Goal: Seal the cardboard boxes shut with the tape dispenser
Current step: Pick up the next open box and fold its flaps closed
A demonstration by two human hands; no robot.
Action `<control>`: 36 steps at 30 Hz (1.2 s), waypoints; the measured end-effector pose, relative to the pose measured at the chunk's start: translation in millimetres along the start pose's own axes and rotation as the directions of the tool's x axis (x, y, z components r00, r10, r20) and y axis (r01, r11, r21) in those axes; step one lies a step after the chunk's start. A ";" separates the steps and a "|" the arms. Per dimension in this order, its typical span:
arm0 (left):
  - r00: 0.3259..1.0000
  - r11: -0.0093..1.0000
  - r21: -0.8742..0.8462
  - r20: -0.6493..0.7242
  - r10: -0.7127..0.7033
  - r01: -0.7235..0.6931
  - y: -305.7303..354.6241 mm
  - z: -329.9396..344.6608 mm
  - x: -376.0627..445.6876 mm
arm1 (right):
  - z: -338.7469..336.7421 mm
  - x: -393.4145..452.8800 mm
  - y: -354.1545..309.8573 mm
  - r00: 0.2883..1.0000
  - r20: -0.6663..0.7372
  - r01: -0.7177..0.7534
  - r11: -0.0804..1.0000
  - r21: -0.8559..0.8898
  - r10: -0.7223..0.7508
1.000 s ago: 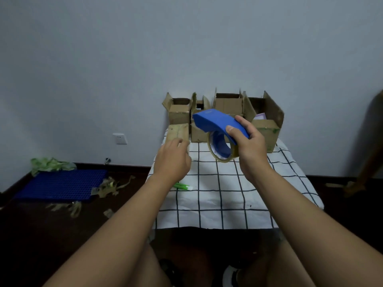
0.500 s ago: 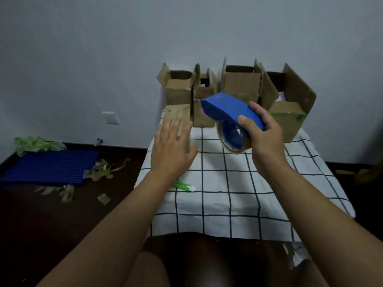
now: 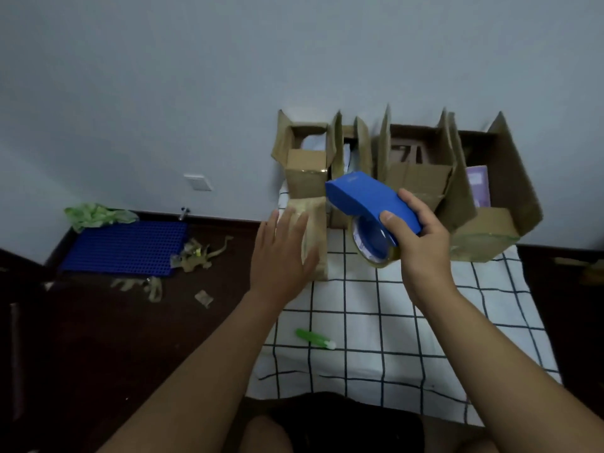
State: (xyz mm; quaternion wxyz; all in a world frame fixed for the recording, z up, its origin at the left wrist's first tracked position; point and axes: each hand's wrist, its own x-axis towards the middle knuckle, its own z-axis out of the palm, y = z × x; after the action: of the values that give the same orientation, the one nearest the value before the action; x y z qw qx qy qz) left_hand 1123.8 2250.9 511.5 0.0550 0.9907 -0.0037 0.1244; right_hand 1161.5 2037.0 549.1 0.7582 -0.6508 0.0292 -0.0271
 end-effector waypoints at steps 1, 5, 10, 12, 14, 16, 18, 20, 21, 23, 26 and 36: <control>0.999 1.000 0.000 0.038 -0.017 0.017 0.5 -21.5 4.6 | 3.5 0.8 -18.6 1.000 -0.008 -0.018 1.000 0.001 0.018; 0.992 0.999 -0.003 0.115 -0.048 0.049 2.7 -114.1 19.3 | 19.3 2.9 -99.4 0.996 -0.036 -0.085 0.996 0.028 0.086; 0.989 0.995 -0.045 0.125 -0.079 0.085 -12.4 -191.2 43.3 | 49.9 13.2 -170.7 0.994 -0.022 -0.103 0.995 -0.001 0.103; 0.990 0.993 -0.066 0.111 -0.085 0.093 -26.2 -200.0 54.9 | 66.8 20.0 -180.9 0.995 -0.019 -0.102 0.994 -0.029 0.101; 0.989 0.993 -0.083 0.131 -0.076 0.087 -42.9 -198.5 64.3 | 84.9 24.5 -183.0 0.995 -0.027 -0.097 0.994 -0.052 0.096; 0.984 0.991 -0.113 0.169 -0.047 0.066 -63.5 -191.3 72.9 | 103.8 25.0 -179.6 0.995 -0.059 -0.091 0.992 -0.083 0.086; 0.981 0.991 -0.135 0.192 0.018 0.008 -85.7 -186.0 80.2 | 121.0 20.4 -173.7 0.988 -0.132 -0.091 0.991 -0.100 0.078; 0.975 0.987 -0.146 0.204 0.091 -0.062 -111.0 -184.1 86.4 | 138.7 12.6 -164.3 0.975 -0.208 -0.101 0.990 -0.094 0.080; 0.971 0.985 -0.151 0.211 0.115 -0.084 -121.3 -184.9 88.2 | 145.5 7.6 -161.4 0.967 -0.240 -0.113 0.990 -0.081 0.091; 0.959 0.980 -0.158 0.233 0.160 -0.126 -142.9 -187.6 95.7 | 160.2 -2.9 -154.7 0.946 -0.305 -0.128 0.991 -0.044 0.109; 0.922 0.964 -0.180 0.301 0.242 -0.194 -153.6 -190.4 118.0 | 167.9 -12.7 -151.5 0.913 -0.386 -0.140 0.990 0.000 0.129; 0.833 0.908 -0.157 0.362 0.419 -0.388 -134.5 -171.8 186.4 | 165.7 29.4 -128.2 0.850 -0.495 -0.139 0.983 0.117 0.179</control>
State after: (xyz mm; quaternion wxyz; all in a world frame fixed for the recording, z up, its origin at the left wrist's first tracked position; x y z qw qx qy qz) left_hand 1265.0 2404.7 708.5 0.0638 0.9694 -0.2280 -0.0653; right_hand 1203.6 2178.5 700.6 0.7482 -0.5869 0.2790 -0.1342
